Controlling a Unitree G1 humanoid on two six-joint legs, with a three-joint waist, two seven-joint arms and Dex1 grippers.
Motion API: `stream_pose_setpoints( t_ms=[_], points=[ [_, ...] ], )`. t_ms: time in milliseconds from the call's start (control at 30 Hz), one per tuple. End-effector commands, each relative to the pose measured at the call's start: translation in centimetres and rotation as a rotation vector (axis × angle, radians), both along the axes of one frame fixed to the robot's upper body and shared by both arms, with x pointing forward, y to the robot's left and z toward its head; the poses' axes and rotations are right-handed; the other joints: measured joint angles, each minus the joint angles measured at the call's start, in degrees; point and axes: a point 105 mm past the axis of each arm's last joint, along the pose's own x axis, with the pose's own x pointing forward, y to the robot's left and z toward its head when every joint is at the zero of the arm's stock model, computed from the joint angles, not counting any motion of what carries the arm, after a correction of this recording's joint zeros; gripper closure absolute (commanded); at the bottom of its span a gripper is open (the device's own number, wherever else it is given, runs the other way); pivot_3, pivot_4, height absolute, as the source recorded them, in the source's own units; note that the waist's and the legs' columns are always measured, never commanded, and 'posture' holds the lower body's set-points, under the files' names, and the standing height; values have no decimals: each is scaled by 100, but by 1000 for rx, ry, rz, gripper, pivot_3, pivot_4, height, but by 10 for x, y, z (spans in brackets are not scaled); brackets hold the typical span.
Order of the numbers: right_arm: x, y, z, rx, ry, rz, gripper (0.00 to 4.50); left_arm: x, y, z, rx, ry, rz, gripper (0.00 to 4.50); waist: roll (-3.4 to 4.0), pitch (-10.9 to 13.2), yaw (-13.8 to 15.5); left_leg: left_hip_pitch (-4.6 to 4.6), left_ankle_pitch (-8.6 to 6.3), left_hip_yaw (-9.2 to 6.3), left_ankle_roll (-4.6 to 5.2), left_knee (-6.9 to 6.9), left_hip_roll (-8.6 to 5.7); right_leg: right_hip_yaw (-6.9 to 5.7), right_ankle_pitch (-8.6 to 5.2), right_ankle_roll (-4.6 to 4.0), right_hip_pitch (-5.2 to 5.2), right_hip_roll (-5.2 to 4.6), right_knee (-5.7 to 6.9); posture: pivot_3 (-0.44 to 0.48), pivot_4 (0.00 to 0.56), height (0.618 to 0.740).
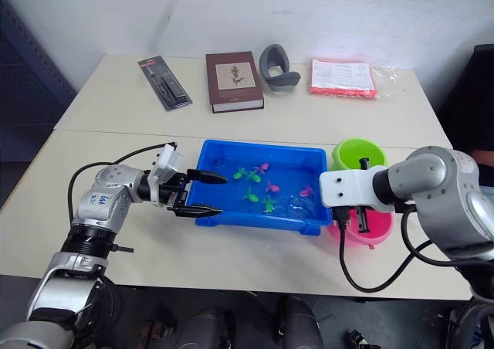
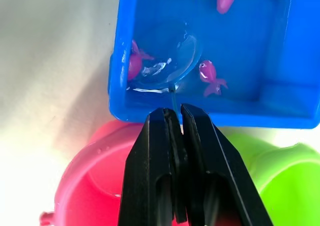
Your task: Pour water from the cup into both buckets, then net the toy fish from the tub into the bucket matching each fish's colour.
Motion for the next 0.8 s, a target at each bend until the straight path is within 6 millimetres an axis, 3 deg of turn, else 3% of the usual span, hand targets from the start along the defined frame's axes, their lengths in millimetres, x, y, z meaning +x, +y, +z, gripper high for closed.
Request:
stream_pose_setpoints(
  t_ms=[33,400,800],
  points=[
    [-4,3,12,107,-3,-37,4500,-2,4,7,-14,-36,-1,63,0,0,0,0,0,0,0,0,0,0,0,0,0,0,0,0,150,740],
    [-7,-4,16,315,108,-212,4500,-5,8,5,-2,-30,5,63,0,0,0,1,0,0,0,0,1,1,1,-1,0,-1,2,0,150,740],
    [-4,-13,10,400,124,-347,4500,-6,5,5,0,-31,3,63,0,0,3,0,0,0,0,1,0,2,1,-2,-1,-3,2,0,150,740]
  ],
)
